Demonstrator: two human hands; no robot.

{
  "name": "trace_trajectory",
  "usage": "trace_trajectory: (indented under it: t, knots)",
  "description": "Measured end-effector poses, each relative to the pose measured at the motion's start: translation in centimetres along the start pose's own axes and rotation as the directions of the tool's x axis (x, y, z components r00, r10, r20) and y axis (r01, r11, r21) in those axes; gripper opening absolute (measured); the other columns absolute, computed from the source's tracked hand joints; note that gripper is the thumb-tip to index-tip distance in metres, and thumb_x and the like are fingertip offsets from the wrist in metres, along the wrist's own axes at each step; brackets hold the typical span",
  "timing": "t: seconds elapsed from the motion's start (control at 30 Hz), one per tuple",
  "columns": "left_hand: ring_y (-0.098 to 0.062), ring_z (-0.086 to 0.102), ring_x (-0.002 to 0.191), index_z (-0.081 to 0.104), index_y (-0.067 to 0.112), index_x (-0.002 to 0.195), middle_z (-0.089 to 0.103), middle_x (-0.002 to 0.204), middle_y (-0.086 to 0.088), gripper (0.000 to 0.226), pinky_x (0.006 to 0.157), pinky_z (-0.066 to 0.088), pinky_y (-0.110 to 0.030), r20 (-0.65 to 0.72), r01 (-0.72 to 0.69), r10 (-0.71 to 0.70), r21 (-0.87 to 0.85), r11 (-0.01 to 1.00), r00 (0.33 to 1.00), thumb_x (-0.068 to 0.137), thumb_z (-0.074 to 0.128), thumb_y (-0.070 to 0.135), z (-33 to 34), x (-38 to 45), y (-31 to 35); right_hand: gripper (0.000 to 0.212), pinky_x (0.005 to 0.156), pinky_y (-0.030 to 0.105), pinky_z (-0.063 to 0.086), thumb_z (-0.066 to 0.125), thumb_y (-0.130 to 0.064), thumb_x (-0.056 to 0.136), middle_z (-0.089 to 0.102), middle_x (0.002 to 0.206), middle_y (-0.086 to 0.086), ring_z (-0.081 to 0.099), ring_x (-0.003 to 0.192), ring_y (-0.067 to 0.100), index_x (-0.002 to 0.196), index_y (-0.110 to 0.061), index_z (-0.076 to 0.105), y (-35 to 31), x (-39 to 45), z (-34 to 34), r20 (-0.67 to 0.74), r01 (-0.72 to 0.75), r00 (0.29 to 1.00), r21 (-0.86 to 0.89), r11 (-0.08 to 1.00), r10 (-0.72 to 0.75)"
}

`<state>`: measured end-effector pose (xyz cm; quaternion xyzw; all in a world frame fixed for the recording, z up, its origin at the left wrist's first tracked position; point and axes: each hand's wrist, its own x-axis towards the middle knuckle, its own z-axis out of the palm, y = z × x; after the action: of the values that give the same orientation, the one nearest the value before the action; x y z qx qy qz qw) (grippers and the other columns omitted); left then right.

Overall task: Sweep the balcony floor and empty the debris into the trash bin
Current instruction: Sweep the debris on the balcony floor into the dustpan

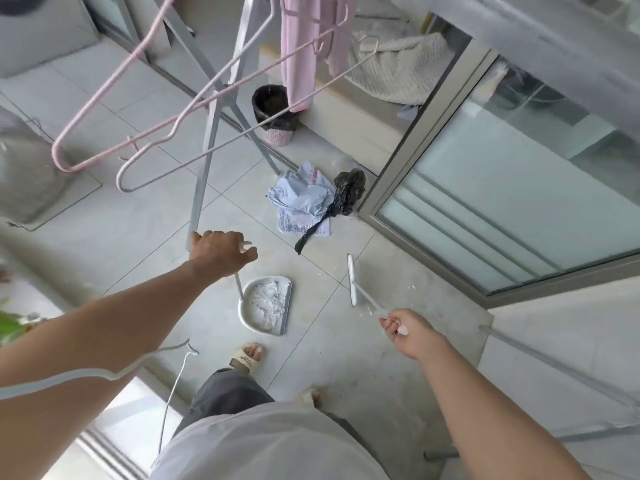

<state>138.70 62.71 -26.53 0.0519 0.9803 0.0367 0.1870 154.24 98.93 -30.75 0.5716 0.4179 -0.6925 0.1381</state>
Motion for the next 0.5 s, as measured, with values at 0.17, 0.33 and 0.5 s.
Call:
trace_trajectory:
  t: [0.17, 0.33, 0.5]
  knots:
    - [-0.026, 0.056, 0.1, 0.065, 0.032, 0.098, 0.067, 0.096, -0.001, 0.038, 0.088, 0.028, -0.04, -0.024, 0.003, -0.003, -0.021, 1.0, 1.0, 0.088, 0.04, 0.058, 0.0, 0.0, -0.9, 0.019, 0.032, 0.012, 0.037, 0.04, 0.002, 0.096, 0.056, 0.089, 0.024, 0.05, 0.04, 0.009, 0.111, 0.006, 0.052, -1.6, 1.6, 2.1, 0.004, -0.004, 1.0, -0.047, 0.999, 0.004]
    - [-0.03, 0.055, 0.107, 0.06, 0.029, 0.118, 0.066, 0.11, -0.005, 0.049, 0.089, 0.03, -0.042, 0.033, 0.015, -0.015, -0.004, 1.0, 0.999, 0.095, 0.03, 0.061, 0.3, 1.0, -1.8, 0.021, 0.032, 0.013, 0.036, 0.041, -0.001, 0.098, 0.059, 0.097, 0.024, 0.05, 0.033, 0.008, 0.115, 0.001, 0.054, -2.1, 4.0, 4.7, -0.015, -0.018, 1.0, -0.074, 0.997, 0.017]
    - [-0.034, 0.048, 0.117, 0.048, 0.029, 0.134, 0.056, 0.123, -0.012, 0.05, 0.097, 0.032, -0.046, 0.177, 0.013, -0.016, 0.022, 1.0, 0.984, 0.098, 0.03, 0.06, 0.2, 1.6, -1.8, 0.011, 0.032, 0.012, 0.036, 0.041, -0.001, 0.1, 0.055, 0.107, 0.024, 0.049, 0.047, 0.01, 0.101, -0.001, 0.052, -0.8, 4.8, 7.8, -0.024, -0.062, 0.998, -0.058, 0.996, 0.061]
